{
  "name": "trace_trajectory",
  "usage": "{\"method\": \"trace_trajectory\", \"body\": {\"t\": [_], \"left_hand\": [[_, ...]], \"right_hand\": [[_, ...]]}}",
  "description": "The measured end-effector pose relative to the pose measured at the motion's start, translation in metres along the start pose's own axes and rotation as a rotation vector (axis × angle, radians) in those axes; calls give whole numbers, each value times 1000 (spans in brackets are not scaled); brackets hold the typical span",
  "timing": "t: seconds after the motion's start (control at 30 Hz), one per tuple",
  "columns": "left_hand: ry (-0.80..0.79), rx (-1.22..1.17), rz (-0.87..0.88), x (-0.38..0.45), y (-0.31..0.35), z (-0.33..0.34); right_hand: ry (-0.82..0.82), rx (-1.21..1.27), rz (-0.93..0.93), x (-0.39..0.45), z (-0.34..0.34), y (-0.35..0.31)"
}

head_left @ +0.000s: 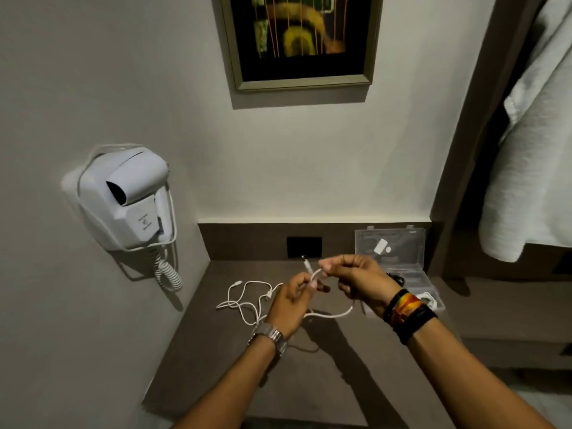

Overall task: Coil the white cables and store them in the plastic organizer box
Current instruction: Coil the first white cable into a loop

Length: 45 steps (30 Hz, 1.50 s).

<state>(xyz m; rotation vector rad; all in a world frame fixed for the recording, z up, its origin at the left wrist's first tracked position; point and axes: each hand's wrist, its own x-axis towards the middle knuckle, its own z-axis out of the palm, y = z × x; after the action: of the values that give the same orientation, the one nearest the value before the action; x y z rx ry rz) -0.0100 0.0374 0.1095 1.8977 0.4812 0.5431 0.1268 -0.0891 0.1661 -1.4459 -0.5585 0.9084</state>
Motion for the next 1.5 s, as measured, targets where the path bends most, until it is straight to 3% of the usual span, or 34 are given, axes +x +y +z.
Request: {"method": "trace_trajectory", "body": {"t": [0.1,0.27,0.37,0.47,0.53,0.57,0.67,0.73,0.83,0.93,1.03,1.07,1.13,1.2,1.23,1.3,1.37,1.43,1.5], "left_hand": [[-6,-251,-66,7,9,-19],[-309,-531,-225,2,10,-68],[-302,-918,-219,2,26,-88],[-100,-1122,-147,13,41,-95],[10,-1067,-119,19,45,-94],[43,-929,-103,18,47,-92],[-16,-270,39,6,44,-85],[-127,-123,36,-5,47,-83],[-257,-437,-46,-17,58,-79],[-125,-787,-80,-13,74,-79],[77,-917,-69,3,78,-87],[135,-818,-51,5,76,-91],[183,-372,33,1,69,-99],[111,3,107,-7,59,-105],[50,37,118,-11,57,-106],[-96,-101,82,-20,58,-102],[-177,-305,33,-23,62,-97],[-150,-588,-17,-21,72,-92],[0,-881,-51,-13,82,-95]], "right_hand": [[226,-55,-147,9,-8,-6],[408,-100,-286,15,-19,0],[309,-308,-246,7,0,15],[8,-640,-227,-13,37,22],[-225,-858,-253,-28,59,14],[-295,-962,-298,-34,67,6],[-313,-1102,-530,-43,76,-34],[-111,-1047,-689,-36,66,-59],[145,-663,-660,-13,46,-71],[105,-402,-489,-2,55,-42],[-116,-615,-433,-17,76,-3],[-183,-748,-436,-23,82,3],[-240,-978,-559,-31,89,-1],[-163,-990,-730,-28,88,-22],[-85,-924,-796,-24,84,-34],[35,-690,-787,-12,72,-55],[65,-418,-630,0,67,-57],[71,-334,-523,5,71,-43],[-17,-416,-480,-1,81,-19]]}}
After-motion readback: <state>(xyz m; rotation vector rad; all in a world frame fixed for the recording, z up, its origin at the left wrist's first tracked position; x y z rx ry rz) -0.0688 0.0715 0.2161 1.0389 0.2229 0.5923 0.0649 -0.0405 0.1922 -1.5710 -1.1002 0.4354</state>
